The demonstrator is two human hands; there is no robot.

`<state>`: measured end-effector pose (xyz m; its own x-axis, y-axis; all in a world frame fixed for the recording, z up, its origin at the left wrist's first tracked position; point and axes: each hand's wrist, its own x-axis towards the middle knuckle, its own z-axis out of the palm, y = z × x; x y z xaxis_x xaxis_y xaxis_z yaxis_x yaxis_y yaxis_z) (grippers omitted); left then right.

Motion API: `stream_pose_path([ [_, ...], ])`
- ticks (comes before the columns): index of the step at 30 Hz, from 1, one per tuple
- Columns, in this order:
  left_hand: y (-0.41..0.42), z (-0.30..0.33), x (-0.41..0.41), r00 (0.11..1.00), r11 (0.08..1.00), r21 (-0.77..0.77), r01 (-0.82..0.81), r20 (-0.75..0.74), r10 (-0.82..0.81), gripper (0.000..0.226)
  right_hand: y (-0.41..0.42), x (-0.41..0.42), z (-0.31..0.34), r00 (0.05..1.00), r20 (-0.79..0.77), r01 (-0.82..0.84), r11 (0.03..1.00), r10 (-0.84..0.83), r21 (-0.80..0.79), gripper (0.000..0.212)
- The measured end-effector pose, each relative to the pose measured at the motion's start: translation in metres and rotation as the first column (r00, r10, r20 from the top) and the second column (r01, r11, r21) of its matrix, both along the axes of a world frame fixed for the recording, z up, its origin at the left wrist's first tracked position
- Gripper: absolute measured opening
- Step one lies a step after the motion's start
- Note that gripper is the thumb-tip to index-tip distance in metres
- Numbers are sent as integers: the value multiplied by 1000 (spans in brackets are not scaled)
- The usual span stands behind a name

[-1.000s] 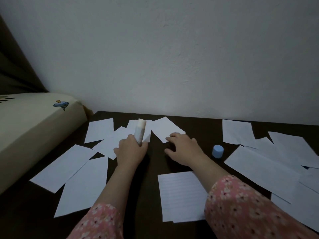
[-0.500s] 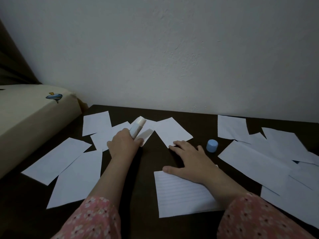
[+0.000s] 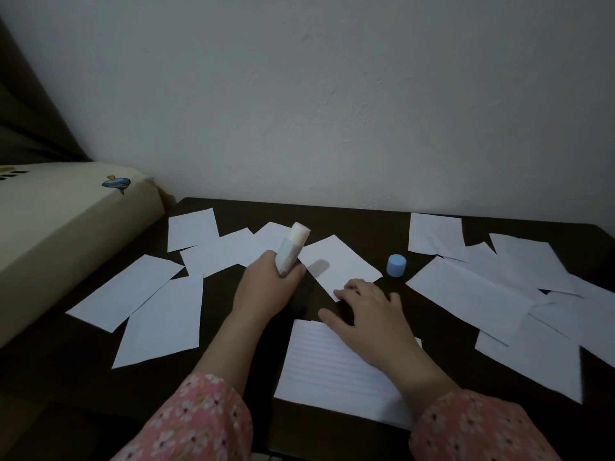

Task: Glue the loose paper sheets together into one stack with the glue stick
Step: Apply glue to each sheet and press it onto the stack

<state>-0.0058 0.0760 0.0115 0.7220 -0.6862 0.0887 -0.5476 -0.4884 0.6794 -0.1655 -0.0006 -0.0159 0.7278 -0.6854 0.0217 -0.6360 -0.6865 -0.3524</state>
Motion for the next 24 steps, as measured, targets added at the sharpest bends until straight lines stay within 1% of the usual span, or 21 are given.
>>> stream_pose_path([
  [2, 1, 0, -8, 993, 998, 10, 54, -102, -53, 36, -3, -2, 3, 997, 71, 37, 999, -38, 21, 46],
  [4, 3, 0, -11, 978, 997, 8, 82, -193, -79, 39, -6, -5, 4, 988, 141, 69, 998, -69, 8, 34],
  [7, 6, 4, -11, 965, 995, -38, 96, -240, -102, 43, -12, -8, 0, 980, 183, 89, 995, -80, -39, 32],
  [10, 9, 9, -12, 967, 989, -131, 64, -238, -94, 46, -17, -10, -3, 979, 167, 137, 985, -119, -101, 32],
  [14, 12, 14, -13, 936, 959, -280, -45, -348, -57, 44, -23, -14, -1, 983, 134, 136, 989, -129, -50, 27],
  [16, 12, 16, -14, 898, 922, -373, -100, -433, -78, 41, -26, -18, 3, 986, 131, 103, 994, -99, -28, 25],
  [19, 12, 19, -16, 826, 859, -493, -138, -536, -175, 39, -34, -27, 7, 989, 138, 55, 997, -61, 50, 21],
  [21, 11, 20, -17, 799, 853, -509, -116, -558, -224, 37, -38, -32, 8, 992, 117, 33, 995, -44, 97, 19],
  [24, 7, 16, -22, 778, 892, -446, -81, -587, -222, 31, -40, -37, 10, 997, 71, -1, 990, -9, 140, 18],
])
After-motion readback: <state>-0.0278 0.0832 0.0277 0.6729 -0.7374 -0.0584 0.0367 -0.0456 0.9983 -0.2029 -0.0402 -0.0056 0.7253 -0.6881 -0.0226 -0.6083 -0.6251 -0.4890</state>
